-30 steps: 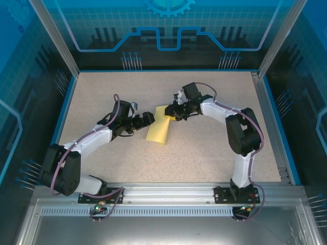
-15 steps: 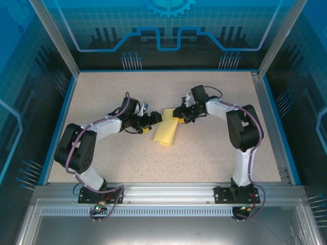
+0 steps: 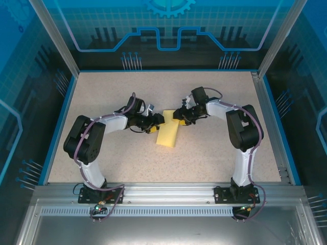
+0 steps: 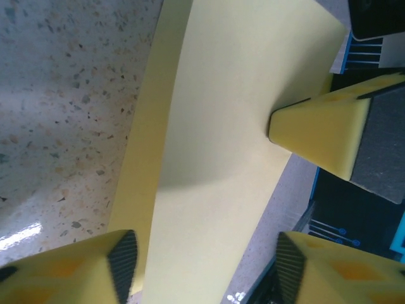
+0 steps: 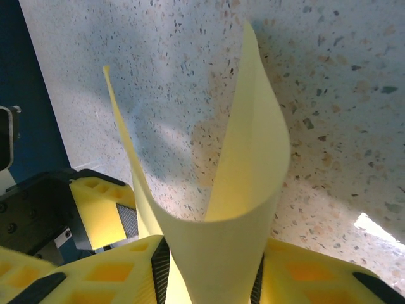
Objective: Fold a paper plane with a square sheet of paper (pick it up from the middle)
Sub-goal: First fold in half a square sheet of paper at the center of the table.
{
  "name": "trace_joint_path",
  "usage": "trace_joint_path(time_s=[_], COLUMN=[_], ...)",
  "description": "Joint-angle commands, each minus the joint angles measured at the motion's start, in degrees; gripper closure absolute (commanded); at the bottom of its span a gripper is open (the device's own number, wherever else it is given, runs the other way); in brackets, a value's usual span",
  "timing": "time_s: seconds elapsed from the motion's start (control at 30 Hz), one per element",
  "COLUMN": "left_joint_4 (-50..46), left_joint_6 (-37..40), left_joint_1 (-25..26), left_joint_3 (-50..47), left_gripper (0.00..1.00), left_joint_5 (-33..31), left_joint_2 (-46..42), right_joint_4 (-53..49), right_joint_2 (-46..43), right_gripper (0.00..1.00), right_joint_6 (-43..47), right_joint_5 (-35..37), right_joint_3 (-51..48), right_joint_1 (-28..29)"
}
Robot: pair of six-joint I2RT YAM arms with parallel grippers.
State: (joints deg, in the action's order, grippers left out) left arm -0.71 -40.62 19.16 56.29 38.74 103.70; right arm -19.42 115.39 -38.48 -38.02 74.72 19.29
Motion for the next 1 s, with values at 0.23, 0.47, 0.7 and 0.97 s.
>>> trace_joint_path(time_s=[0.23,0.47,0.7,0.97], left_joint_4=[2.07,3.86,11.54,-6.88], left_joint_6=[0.02,-0.41,-4.18,7.05], left_joint_1=[0.53,0.53,0.74,4.10], left_joint_3=[3.39,4.69,7.02,16.90], left_gripper=[0.71,0.90,0.94,0.92], left_joint_5=[6.52,7.17,14.11,14.85], left_joint_2=[3.79,5.17,8.24,9.09], right_joint_4=[0.95,1.45,2.26,1.79], right_joint_2=[-2.50,-10.07,-17.85,-18.54], right_gripper=[0.55,0.34,0.18,0.15], right_joint_6=[0.07,0.05,-1.56,-2.98], right_joint_5=[0.39,4.66,11.90,16.33], right_joint_3=[-2.66,-7.57,-15.00,-18.67], right_joint_1=[-1.53,-2.62,-3.16,-2.04])
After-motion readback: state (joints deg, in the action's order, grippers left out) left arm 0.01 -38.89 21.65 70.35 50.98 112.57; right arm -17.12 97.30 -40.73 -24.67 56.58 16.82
